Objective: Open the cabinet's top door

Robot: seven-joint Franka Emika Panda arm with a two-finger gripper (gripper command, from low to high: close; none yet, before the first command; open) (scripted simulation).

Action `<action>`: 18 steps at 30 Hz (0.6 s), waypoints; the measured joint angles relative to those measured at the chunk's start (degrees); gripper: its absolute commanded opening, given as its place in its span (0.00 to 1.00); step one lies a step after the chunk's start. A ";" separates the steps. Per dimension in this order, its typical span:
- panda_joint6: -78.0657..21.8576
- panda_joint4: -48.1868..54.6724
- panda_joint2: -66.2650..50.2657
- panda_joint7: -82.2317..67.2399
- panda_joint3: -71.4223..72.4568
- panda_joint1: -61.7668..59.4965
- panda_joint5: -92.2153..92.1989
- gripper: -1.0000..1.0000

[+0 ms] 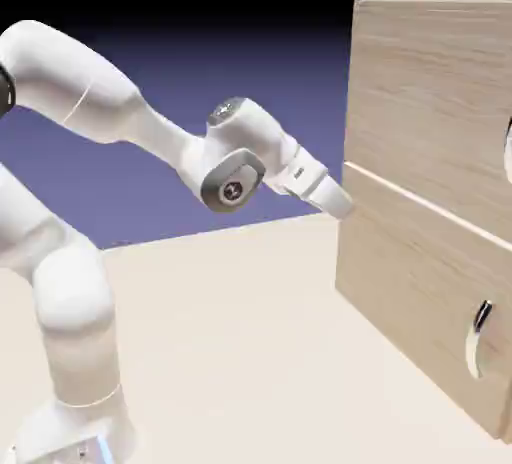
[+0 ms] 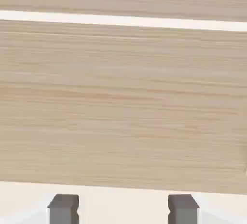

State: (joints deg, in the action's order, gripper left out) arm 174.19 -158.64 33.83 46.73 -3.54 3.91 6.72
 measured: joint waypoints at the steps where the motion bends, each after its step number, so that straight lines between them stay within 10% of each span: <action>1: 0.07 0.87 0.43 1.58 -1.31 1.19 2.49 0.50; 18: 1.19 15.73 7.80 28.51 -23.65 21.50 44.86 0.50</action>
State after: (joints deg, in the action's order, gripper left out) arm 175.38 -142.91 41.63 75.24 -27.19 25.41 51.58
